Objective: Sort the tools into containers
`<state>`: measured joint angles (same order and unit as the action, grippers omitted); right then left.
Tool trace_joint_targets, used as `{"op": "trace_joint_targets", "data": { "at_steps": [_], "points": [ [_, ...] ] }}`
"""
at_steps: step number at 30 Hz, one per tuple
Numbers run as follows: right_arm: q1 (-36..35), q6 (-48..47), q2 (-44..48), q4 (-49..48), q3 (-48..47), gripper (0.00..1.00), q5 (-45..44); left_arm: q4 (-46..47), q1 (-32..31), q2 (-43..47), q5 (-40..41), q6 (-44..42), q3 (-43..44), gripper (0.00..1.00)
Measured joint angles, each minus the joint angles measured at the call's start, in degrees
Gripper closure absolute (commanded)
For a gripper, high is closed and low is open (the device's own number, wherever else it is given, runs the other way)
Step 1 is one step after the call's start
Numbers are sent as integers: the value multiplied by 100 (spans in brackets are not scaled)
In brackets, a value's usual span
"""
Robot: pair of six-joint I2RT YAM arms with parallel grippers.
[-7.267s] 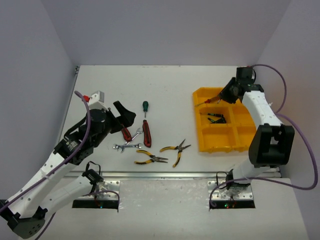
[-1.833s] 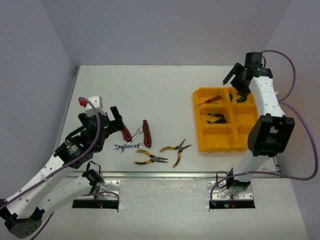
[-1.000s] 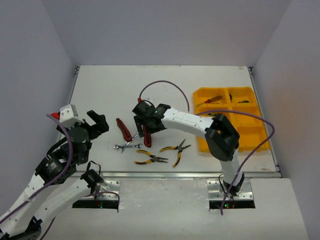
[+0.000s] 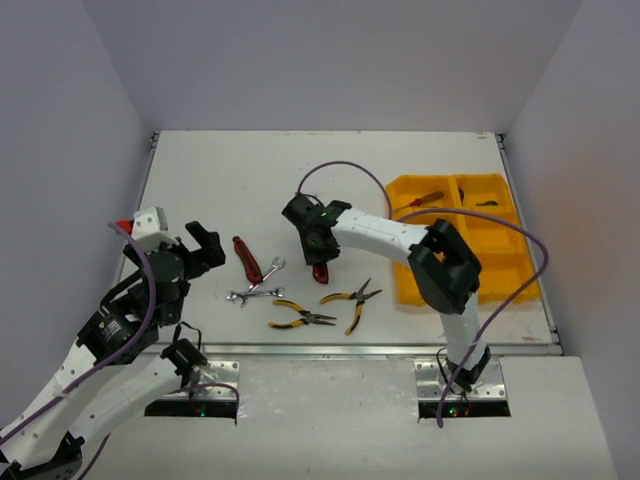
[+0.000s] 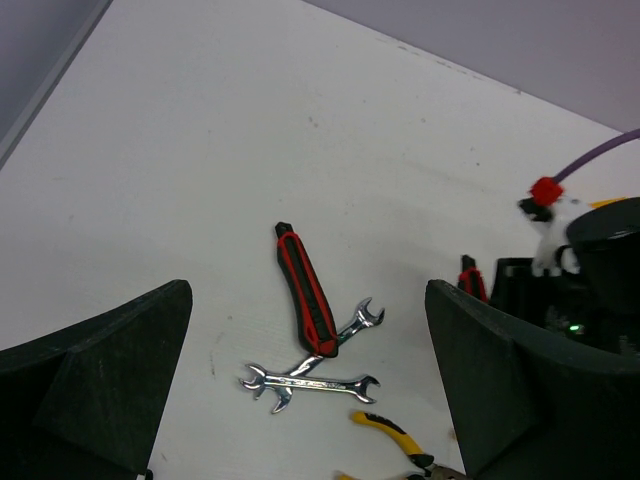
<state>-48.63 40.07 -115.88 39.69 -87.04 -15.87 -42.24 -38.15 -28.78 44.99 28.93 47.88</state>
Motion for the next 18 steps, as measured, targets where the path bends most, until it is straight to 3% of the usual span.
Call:
{"op": "trace_joint_targets", "data": {
  "at_steps": [4, 9, 13, 18],
  "points": [
    [1163, -108, 1818, -70, 742, 100, -88, 6, 0, 65, -44, -17, 0, 0],
    [3563, -98, 3386, -372, 1217, 100, -338, 28, 0, 114, -79, -24, -2, 0],
    [5265, 87, 3405, -385, 1579, 100, -612, 73, 0, 109, -147, -50, -14, 0],
    [6105, 241, 2906, -276, 1654, 100, -922, 119, 0, 108, -284, -123, -63, 0]
  ]
}}
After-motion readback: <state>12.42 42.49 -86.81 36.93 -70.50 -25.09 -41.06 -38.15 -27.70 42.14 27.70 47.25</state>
